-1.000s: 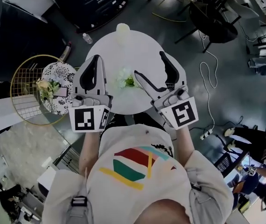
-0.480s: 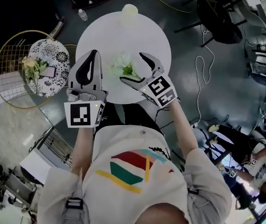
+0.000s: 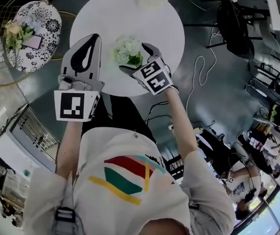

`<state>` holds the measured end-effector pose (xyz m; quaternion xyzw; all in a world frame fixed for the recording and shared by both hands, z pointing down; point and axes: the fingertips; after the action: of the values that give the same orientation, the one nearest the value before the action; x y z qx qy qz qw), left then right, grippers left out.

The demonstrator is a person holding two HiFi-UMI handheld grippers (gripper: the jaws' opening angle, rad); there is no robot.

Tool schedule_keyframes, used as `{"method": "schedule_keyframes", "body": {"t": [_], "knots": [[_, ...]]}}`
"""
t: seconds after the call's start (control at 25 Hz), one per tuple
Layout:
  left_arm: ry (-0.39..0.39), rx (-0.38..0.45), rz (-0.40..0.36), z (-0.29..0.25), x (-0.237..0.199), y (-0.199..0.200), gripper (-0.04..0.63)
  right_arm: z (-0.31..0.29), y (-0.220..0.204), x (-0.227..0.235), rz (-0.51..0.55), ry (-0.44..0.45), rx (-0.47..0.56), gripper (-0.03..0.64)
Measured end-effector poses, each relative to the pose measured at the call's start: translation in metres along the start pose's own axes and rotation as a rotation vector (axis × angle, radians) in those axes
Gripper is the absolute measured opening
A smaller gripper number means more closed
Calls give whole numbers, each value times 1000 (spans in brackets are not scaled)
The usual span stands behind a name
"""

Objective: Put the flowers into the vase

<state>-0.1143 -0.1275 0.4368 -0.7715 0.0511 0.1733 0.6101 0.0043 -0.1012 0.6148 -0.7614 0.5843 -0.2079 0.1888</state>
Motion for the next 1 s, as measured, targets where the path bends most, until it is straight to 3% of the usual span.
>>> {"method": "schedule_keyframes", "body": {"t": [0.24,0.52,0.72,1.0], "knots": [[23,-13,23,-2,-19,-15,6,-27,-6,6,-113,39,-70,491],[28,-1,22,-11,-33,-17,6,-46,-9,5,-150,17,-105,489],[5,-11,23,-16,-25,-18,6,-44,-8,7,-166,-9,-64,485],[-27,0,2,-24,-13,-9,6,-28,10,8,-201,-26,69,480]]}}
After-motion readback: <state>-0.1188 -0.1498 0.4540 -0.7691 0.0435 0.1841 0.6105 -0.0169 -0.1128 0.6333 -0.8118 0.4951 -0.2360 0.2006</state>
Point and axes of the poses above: the fingertips, and each gripper's own axes: z backward along the fingers, x to its right, y out of its top, and after that the axes turned 9 degrees about z, right-handed
